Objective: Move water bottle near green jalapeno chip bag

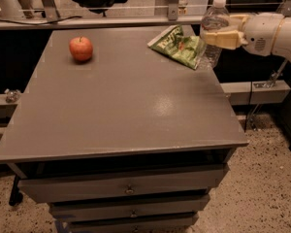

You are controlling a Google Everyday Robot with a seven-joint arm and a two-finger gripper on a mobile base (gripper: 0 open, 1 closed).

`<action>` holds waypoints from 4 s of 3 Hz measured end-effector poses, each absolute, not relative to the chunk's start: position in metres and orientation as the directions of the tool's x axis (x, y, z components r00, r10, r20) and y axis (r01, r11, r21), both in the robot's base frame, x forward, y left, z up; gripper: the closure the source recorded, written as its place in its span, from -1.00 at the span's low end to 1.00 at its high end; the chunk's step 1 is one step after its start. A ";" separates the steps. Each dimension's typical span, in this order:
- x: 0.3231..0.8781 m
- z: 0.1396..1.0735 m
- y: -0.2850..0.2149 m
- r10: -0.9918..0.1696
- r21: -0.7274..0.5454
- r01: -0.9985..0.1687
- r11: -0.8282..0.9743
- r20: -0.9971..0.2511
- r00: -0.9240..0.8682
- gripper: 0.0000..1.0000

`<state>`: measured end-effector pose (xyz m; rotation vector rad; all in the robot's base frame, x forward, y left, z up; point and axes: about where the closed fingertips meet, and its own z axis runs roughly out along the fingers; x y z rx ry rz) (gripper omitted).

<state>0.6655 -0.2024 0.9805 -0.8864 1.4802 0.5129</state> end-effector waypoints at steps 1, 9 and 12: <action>0.676 0.964 -0.207 -0.210 -0.170 -0.777 0.606 -0.977 0.050 1.00; 0.693 0.921 -0.221 -0.170 -0.076 -0.759 0.646 -0.984 -0.047 -0.76; 0.678 0.946 -0.239 -0.190 -0.119 -0.751 0.649 -0.982 -0.009 -1.00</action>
Offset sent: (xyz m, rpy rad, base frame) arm 0.0242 -0.0228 -0.0359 0.0250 0.0304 -0.0243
